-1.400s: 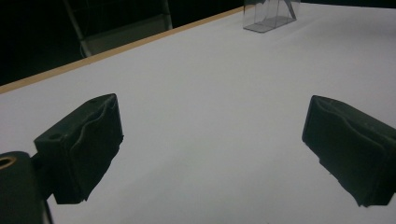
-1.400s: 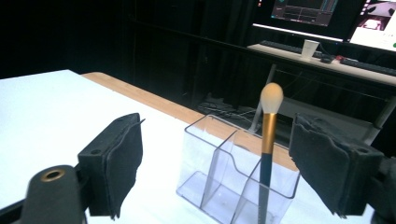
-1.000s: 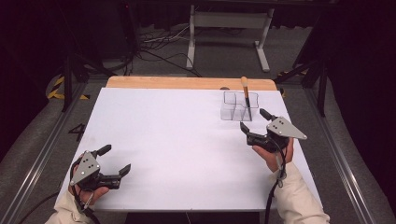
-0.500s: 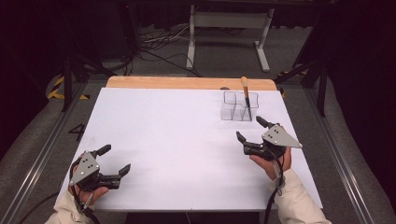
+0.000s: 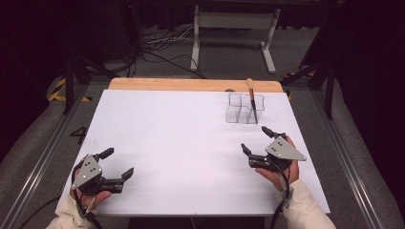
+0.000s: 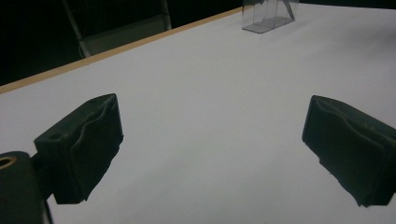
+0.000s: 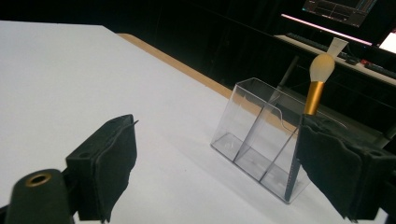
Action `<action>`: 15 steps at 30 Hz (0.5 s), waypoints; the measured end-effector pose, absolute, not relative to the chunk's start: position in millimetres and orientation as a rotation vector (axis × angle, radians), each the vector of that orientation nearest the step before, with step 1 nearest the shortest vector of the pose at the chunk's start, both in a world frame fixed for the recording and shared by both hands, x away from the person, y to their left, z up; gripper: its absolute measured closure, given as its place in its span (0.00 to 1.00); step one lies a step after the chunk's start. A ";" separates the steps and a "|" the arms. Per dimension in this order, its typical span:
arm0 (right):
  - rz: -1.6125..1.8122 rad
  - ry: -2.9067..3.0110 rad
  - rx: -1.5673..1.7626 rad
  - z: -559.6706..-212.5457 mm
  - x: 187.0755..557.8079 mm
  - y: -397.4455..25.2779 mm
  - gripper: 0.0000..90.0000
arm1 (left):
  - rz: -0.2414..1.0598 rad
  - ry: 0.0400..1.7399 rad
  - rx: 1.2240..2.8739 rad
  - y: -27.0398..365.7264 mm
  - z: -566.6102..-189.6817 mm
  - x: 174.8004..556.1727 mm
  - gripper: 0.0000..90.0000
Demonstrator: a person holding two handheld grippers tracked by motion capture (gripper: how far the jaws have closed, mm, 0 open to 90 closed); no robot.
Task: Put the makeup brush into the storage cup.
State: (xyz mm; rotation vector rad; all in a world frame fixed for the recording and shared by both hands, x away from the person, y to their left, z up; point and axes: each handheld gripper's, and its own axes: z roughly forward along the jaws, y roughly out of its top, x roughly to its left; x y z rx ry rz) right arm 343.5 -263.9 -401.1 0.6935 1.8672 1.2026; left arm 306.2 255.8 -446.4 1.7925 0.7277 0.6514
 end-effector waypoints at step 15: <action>1.135 1.901 0.672 -417.3 331.5 -277.9 0.14 | 0.655 0.723 1.804 254.4 -446.6 306.4 0.06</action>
